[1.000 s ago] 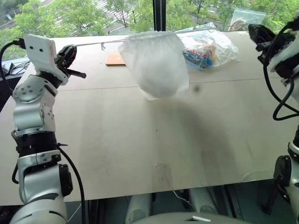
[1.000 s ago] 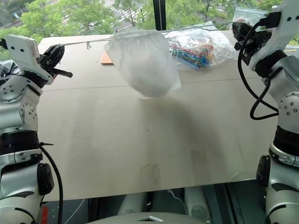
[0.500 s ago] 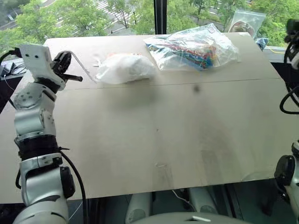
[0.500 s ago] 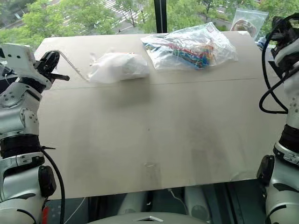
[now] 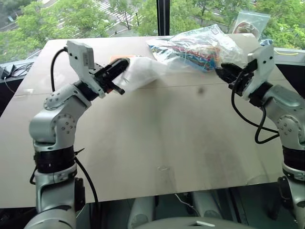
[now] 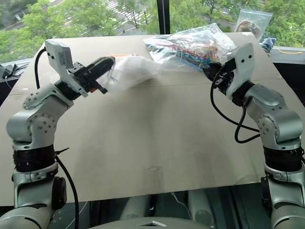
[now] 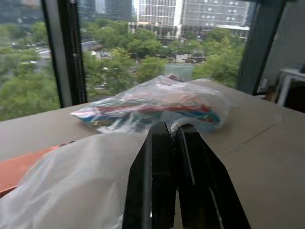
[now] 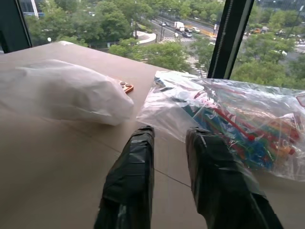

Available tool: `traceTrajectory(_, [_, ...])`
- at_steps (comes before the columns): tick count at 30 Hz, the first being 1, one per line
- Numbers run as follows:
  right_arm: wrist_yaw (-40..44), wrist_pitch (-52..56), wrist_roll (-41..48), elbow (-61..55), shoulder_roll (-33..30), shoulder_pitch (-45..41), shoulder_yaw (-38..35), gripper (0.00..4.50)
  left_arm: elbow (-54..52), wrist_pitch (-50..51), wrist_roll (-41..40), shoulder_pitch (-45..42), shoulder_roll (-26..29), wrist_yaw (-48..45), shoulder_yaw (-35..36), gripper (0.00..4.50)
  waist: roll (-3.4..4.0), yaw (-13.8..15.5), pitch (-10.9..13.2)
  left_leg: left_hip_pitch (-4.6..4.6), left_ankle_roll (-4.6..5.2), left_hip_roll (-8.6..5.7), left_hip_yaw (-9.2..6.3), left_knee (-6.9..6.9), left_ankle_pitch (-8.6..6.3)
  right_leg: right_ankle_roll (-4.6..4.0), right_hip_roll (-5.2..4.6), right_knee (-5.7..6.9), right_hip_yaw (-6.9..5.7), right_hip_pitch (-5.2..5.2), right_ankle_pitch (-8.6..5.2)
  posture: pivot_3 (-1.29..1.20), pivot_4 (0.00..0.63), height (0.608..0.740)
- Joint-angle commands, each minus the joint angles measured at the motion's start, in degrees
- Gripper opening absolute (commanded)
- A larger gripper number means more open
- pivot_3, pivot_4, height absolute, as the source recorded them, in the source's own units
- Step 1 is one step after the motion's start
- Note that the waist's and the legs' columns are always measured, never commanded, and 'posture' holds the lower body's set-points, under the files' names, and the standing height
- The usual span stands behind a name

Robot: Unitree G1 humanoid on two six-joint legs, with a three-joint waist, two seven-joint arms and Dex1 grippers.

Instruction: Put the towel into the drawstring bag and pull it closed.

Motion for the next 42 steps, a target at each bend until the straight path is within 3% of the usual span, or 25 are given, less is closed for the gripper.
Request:
traceTrajectory(1, [2.2, -5.4, -5.2, 2.2, -0.2, -3.2, 3.1, 2.81, -3.3, 6.1, -4.8, 3.0, 3.8, -2.9, 1.9, 0.0, 0.02, -0.4, 0.0, 0.05, 0.0, 0.02, 0.01, -0.03, 0.0, -0.01, 0.04, 0.03, 0.03, 0.0, -0.01, 0.0, 0.15, 0.74])
traceTrajectory(4, [4.6, -11.5, -10.9, 13.2, 2.3, -10.1, 7.8, 4.2, -3.5, 9.8, -7.7, 7.5, 6.3, -5.1, 3.6, 0.0, 0.03, -1.1, 0.0, 0.12, 0.0, 0.1, 0.01, -0.02, 0.0, -0.01, 0.16, 0.06, 0.04, 0.0, -0.01, 0.0, 0.15, 0.74])
traceTrajectory(9, [10.3, -22.3, -19.0, 32.6, 9.8, -21.1, 15.8, 4.2, -10.9, 14.6, -12.5, 22.7, 10.7, -10.0, 6.9, 0.0, 0.03, -1.8, 0.0, 0.23, 0.0, 0.15, 0.09, -0.02, 0.01, -0.02, 0.21, 0.09, 0.14, 0.02, 0.0, 0.0, 0.15, 0.74])
traceTrajectory(14, [13.8, -27.7, -21.8, 50.3, 19.1, -30.4, 16.9, 4.2, -14.2, 12.6, -9.3, 36.0, 11.2, -9.3, 11.6, 0.0, 0.06, -0.9, 0.0, 0.09, -0.01, 0.17, 0.01, -0.11, 0.01, -0.08, 0.17, 0.03, 0.04, -0.06, 0.0, 0.0, 0.15, 0.74])
traceTrajectory(19, [20.0, -26.7, -21.2, 65.4, 26.4, -39.5, 15.4, 4.2, -15.8, 9.9, -7.1, 44.0, 6.3, -4.5, 14.5, 0.0, 0.05, -0.1, 0.0, 0.05, -0.02, 0.05, 0.01, -0.11, 0.01, -0.08, 0.04, -0.04, 0.02, -0.06, 0.01, 0.0, 0.15, 0.74])
traceTrajectory(20, [20.9, -27.3, -21.6, 67.3, 27.6, -40.9, 15.6, 4.37, -16.0, 9.9, -8.0, 45.4, 4.1, -2.9, 15.7, 0.0, 0.07, -0.1, 0.0, 0.01, -0.03, 0.05, -0.09, -0.1, 0.01, -0.08, 0.03, -0.07, -0.08, -0.06, 0.0, 0.0, 0.15, 0.74])
traceTrajectory(24, [22.0, -28.8, -24.4, 72.5, 29.9, -43.0, 16.3, 4.37, -16.2, 9.1, -9.9, 47.6, -1.9, 2.8, 19.4, 0.0, 0.05, 0.4, 0.0, 0.05, -0.03, 0.06, -0.07, -0.19, 0.0, -0.09, 0.03, -0.09, -0.07, -0.06, 0.0, 0.0, 0.15, 0.74])
traceTrajectory(28, [28.3, -27.5, -29.3, 70.1, 29.5, -37.7, 21.9, 4.37, -12.1, 7.5, -10.7, 41.8, -7.2, 13.4, 23.6, 0.0, 0.02, 1.0, 0.0, 0.04, -0.06, 0.01, -0.21, -0.14, 0.02, -0.1, -0.01, -0.07, -0.2, 0.01, 0.0, 0.0, 0.15, 0.74])
traceTrajectory(32, [39.0, -18.1, -26.7, 52.5, 27.7, -27.4, 26.0, 4.37, -8.2, 6.2, -8.8, 35.6, -9.3, 21.4, 24.8, 0.0, -0.11, 0.6, -0.1, 0.14, -0.06, -0.01, -0.22, -0.06, 0.02, -0.09, -0.03, -0.03, -0.21, 0.15, 0.01, 0.0, 0.15, 0.74])
traceTrajectory(38, [38.4, -13.6, -23.9, 37.4, 24.9, -22.1, 22.9, 4.37, -13.3, 12.6, -16.4, 37.1, -7.0, 16.9, 18.4, 0.0, -0.07, 0.0, -0.1, 0.08, -0.07, 0.0, -0.17, -0.05, 0.02, -0.09, -0.02, 0.09, -0.14, 0.01, 0.01, 0.0, 0.15, 0.74])
traceTrajectory(42, [41.0, -12.8, -17.9, 28.6, 22.0, -22.3, 18.1, 4.37, -12.6, 12.7, -14.0, 40.8, -4.2, 13.2, 14.8, 0.0, -0.05, 0.2, 0.0, 0.11, -0.07, 0.02, -0.19, -0.07, 0.02, -0.1, 0.03, 0.07, -0.15, 0.03, 0.0, 0.0, 0.15, 0.74])
